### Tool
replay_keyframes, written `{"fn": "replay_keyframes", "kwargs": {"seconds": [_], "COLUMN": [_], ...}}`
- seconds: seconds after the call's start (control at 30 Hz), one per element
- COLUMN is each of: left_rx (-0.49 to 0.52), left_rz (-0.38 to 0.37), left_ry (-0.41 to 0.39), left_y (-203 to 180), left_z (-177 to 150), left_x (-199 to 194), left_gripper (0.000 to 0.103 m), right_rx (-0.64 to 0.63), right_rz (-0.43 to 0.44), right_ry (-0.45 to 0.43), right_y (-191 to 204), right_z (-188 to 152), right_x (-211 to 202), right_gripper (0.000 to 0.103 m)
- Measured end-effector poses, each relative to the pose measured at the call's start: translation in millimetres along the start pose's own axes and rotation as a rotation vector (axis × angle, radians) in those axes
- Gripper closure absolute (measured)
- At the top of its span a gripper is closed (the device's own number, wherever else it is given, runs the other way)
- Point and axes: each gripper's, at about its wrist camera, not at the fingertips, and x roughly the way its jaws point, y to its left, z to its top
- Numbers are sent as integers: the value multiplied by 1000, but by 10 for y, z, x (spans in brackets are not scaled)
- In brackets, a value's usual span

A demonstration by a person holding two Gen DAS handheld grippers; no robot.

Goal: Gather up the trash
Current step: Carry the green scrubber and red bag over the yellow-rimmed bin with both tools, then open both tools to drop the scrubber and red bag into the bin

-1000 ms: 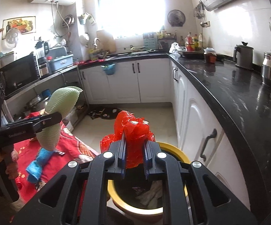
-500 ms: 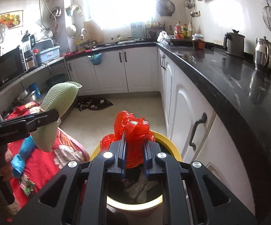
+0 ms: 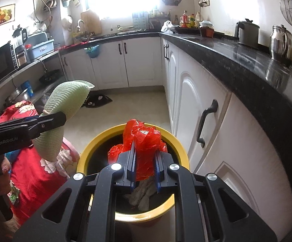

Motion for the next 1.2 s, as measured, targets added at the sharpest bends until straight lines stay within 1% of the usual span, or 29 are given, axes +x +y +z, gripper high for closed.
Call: {"fn": "replay_keyframes", "kwargs": {"seconds": [0.37, 0.57, 0.6, 0.63, 0.7, 0.73, 0.77, 0.8, 0.83, 0.9, 0.93, 0.97, 1.1, 1.2], "left_rx": [-2, -18, -21, -31, -55, -61, -67, -72, -76, -90, -97, -102, -118, -126], "left_rz": [-1, -1, 1, 9, 15, 20, 30, 40, 47, 63, 74, 83, 103, 123], "left_ry": [66, 84, 85, 83, 80, 80, 77, 72, 68, 56, 49, 44, 26, 8], "left_y": [-28, 2, 13, 34, 80, 98, 124, 152, 171, 223, 251, 275, 348, 380], "left_z": [-91, -129, -135, -139, -137, -143, -144, -146, -145, -142, -140, -137, -125, -123], "left_x": [279, 351, 352, 347, 339, 328, 308, 279, 256, 194, 158, 127, 1, -94], "left_gripper": [51, 49, 48, 46, 40, 37, 32, 27, 26, 17, 15, 11, 11, 11], "right_rx": [-5, -1, 2, 6, 23, 31, 37, 39, 41, 47, 51, 54, 58, 66], "right_rz": [-4, -5, -8, -13, -17, -16, -17, -17, -18, -18, -16, -14, -11, -6], "right_ry": [48, 58, 59, 60, 62, 61, 58, 56, 53, 47, 44, 41, 28, 17], "right_y": [-40, -51, -55, -56, -63, -70, -78, -81, -81, -85, -85, -85, -67, -62], "right_z": [-103, -123, -129, -132, -130, -133, -137, -141, -138, -134, -132, -128, -111, -91], "right_x": [149, 186, 191, 194, 202, 201, 196, 192, 184, 169, 158, 149, 100, 60], "right_gripper": [89, 87, 83, 78, 60, 57, 52, 49, 48, 42, 41, 40, 33, 31]}}
